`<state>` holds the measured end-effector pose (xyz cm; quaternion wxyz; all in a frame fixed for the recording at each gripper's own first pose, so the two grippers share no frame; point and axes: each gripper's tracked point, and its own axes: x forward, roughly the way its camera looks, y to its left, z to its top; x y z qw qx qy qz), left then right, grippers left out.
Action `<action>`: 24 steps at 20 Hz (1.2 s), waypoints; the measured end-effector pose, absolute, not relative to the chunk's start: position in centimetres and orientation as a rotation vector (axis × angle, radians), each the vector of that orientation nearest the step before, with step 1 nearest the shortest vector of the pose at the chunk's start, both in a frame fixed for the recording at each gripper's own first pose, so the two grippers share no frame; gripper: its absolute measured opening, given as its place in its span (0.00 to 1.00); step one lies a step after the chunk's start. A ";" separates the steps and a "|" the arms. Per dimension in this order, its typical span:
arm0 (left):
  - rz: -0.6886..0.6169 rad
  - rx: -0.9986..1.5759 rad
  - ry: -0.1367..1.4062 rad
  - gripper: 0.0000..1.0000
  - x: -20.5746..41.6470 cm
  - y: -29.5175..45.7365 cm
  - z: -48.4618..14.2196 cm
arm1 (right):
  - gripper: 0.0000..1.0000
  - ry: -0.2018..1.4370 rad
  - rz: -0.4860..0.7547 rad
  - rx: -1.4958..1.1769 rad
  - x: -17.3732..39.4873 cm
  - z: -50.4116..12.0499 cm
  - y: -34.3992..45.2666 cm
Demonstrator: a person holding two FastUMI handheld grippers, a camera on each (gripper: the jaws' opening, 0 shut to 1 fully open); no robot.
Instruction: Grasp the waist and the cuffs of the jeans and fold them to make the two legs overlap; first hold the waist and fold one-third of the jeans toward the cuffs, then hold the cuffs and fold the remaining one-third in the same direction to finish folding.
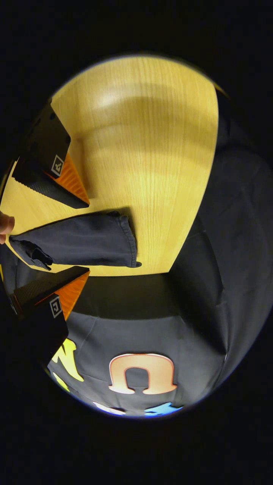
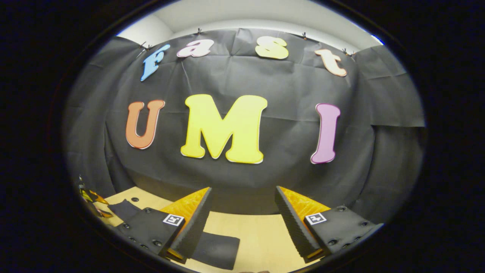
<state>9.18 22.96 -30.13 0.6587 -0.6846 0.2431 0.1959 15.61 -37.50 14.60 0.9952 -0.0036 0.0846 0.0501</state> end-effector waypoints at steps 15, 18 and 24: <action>0.474 -1.726 0.430 0.55 16.0 23.6 -34.0 | 0.96 0.218 -0.071 0.008 12.7 16.4 -46.1; 0.509 -1.670 0.448 0.11 15.8 23.3 -34.8 | 0.96 0.215 -0.086 0.013 12.2 16.8 -47.1; 0.534 -1.503 0.482 0.04 15.4 23.0 -33.3 | 0.97 0.222 -0.097 0.033 11.8 16.5 -48.6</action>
